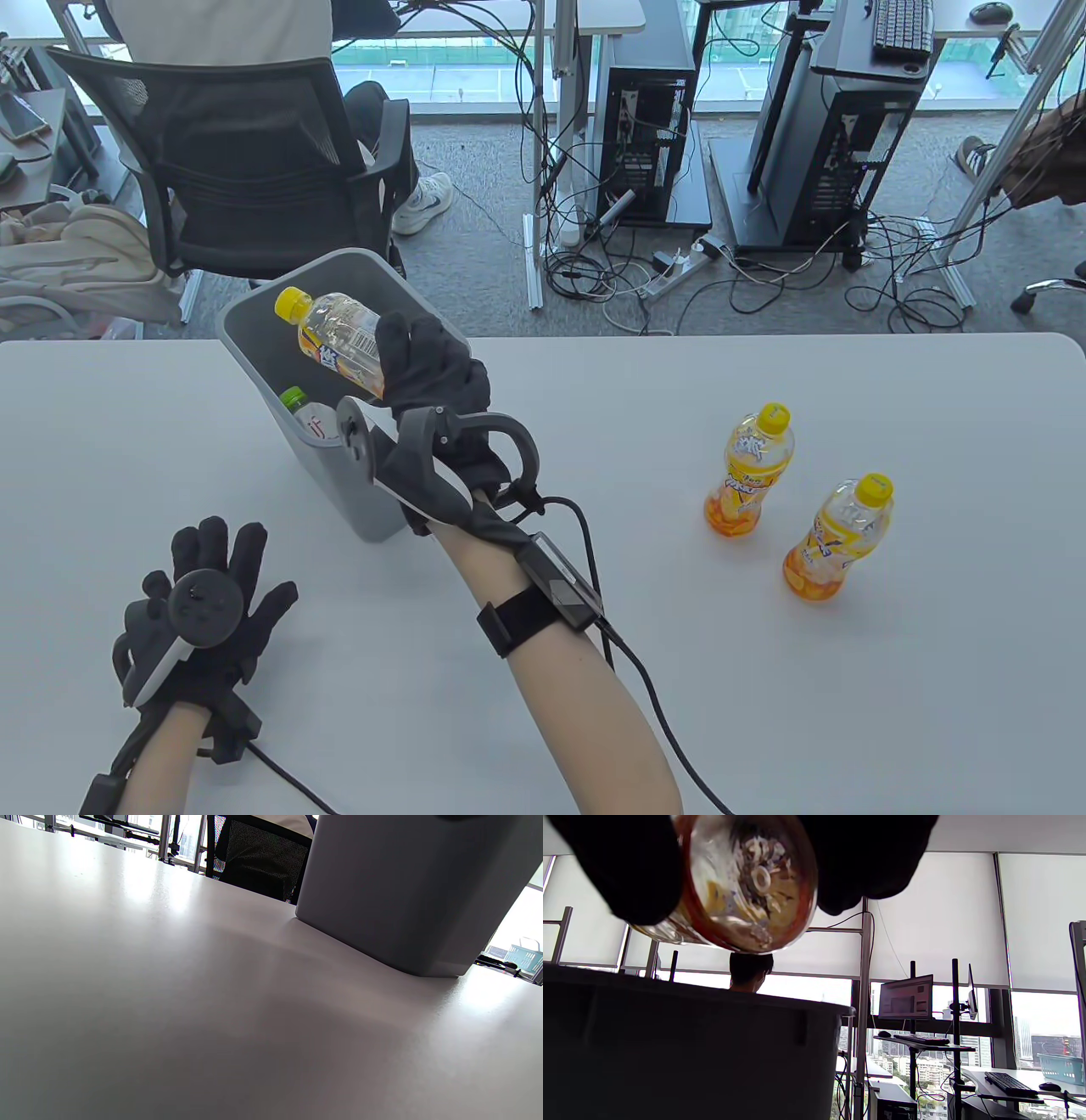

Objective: Place bottles in bin

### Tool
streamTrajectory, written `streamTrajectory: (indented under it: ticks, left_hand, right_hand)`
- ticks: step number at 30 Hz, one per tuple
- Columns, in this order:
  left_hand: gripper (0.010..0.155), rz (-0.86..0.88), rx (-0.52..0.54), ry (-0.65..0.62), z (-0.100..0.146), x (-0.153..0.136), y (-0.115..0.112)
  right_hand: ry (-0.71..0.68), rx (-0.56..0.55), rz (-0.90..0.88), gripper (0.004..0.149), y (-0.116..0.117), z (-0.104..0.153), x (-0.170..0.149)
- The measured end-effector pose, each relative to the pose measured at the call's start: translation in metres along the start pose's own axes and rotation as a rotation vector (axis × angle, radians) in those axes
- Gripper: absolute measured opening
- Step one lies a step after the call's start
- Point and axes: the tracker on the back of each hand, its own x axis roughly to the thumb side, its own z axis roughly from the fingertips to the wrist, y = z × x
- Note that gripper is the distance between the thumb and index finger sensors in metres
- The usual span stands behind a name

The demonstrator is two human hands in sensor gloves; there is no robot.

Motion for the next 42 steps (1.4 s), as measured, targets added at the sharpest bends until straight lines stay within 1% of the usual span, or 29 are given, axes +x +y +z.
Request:
streamTrajectory:
  ticks: [4, 7, 10, 12, 14, 16, 19, 21, 22, 23, 29, 35, 36, 37, 42]
  left_hand:
    - [0.083, -0.003, -0.003, -0.002, 0.000, 0.000, 0.000]
    - [0.084, -0.003, -0.004, -0.003, 0.000, 0.000, 0.000]
    - [0.084, -0.002, -0.002, -0.003, 0.000, 0.000, 0.000]
    - [0.084, -0.002, -0.003, -0.003, 0.000, 0.000, -0.001]
    - [0.084, -0.004, -0.002, -0.003, 0.000, 0.001, -0.001]
    - [0.084, -0.003, -0.002, -0.003, 0.000, 0.001, -0.001]
    - [0.084, -0.001, -0.003, -0.001, 0.000, 0.000, -0.001]
    - [0.084, 0.000, -0.003, 0.001, 0.000, 0.000, 0.000]
    - [0.084, 0.001, -0.004, 0.001, 0.000, 0.000, 0.000]
    - [0.084, 0.000, -0.004, 0.002, 0.000, 0.000, 0.000]
    - [0.084, -0.004, -0.009, 0.005, 0.000, 0.000, -0.001]
    - [0.084, -0.011, -0.014, 0.010, -0.001, 0.001, -0.001]
    - [0.084, -0.012, -0.015, 0.011, -0.001, 0.001, -0.001]
    - [0.084, -0.015, -0.017, 0.013, -0.001, 0.001, -0.001]
    - [0.084, -0.022, -0.022, 0.016, -0.001, 0.001, -0.002]
  right_hand:
    - [-0.005, 0.027, 0.011, 0.088, 0.012, -0.001, 0.006]
    - [-0.007, 0.011, -0.017, 0.090, 0.014, -0.001, 0.003]
    - [0.013, 0.010, -0.106, 0.094, 0.012, -0.002, -0.007]
    - [0.032, -0.004, -0.162, 0.094, 0.008, -0.003, -0.016]
    - [0.044, -0.005, -0.175, 0.093, 0.004, -0.004, -0.026]
    - [0.051, -0.012, -0.145, 0.089, 0.002, -0.004, -0.038]
    - [0.077, -0.015, -0.041, 0.081, -0.001, -0.005, -0.061]
    - [0.130, -0.034, 0.057, 0.075, 0.000, -0.007, -0.086]
    - [0.153, -0.036, 0.093, 0.073, 0.000, -0.007, -0.094]
    - [0.192, -0.030, 0.153, 0.072, 0.001, -0.008, -0.109]
    - [0.306, 0.027, 0.312, 0.067, 0.011, -0.006, -0.186]
    - [0.335, 0.087, 0.514, 0.069, 0.025, 0.007, -0.244]
    - [0.346, 0.109, 0.527, 0.069, 0.028, 0.009, -0.250]
    - [0.369, 0.158, 0.528, 0.069, 0.032, 0.012, -0.261]
    - [0.446, 0.262, 0.477, 0.067, 0.046, 0.020, -0.284]
